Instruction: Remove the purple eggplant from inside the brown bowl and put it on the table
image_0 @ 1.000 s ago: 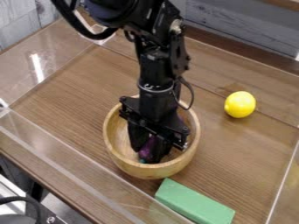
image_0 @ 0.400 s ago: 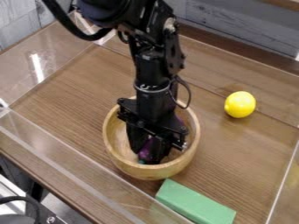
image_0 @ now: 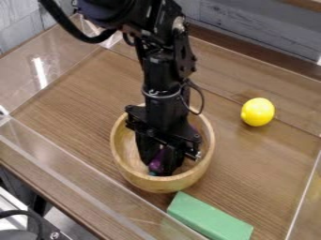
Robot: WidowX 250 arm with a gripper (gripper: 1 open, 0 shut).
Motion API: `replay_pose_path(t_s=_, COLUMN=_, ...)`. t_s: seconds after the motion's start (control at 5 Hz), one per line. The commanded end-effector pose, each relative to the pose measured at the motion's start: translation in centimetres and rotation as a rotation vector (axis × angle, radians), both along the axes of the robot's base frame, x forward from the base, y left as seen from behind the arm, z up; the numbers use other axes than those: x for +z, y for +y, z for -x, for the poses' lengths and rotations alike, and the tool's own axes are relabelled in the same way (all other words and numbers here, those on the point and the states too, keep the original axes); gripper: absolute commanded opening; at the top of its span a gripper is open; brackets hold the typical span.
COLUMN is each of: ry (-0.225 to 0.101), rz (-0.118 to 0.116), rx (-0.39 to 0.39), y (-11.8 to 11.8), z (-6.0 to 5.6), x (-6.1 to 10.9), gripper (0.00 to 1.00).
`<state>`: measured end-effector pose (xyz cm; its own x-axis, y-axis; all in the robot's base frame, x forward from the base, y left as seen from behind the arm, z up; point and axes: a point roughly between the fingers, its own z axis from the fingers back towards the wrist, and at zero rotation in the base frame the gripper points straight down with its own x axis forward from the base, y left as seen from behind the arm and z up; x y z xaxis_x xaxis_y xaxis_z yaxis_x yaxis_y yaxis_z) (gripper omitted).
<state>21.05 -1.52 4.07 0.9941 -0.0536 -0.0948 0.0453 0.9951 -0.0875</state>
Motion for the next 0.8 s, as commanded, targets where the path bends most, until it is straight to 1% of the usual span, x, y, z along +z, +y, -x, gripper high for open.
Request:
replay_pose_path(t_s=0.0, ry=-0.053, rz=0.011, rx=0.003, y=-0.2, z=-0.6, x=1.5, gripper=0.00)
replay_pose_path(t_s=0.6, ry=-0.061, rz=0.036, rx=0.013, y=-0.9, z=-0.7, x=3.0, gripper=0.00)
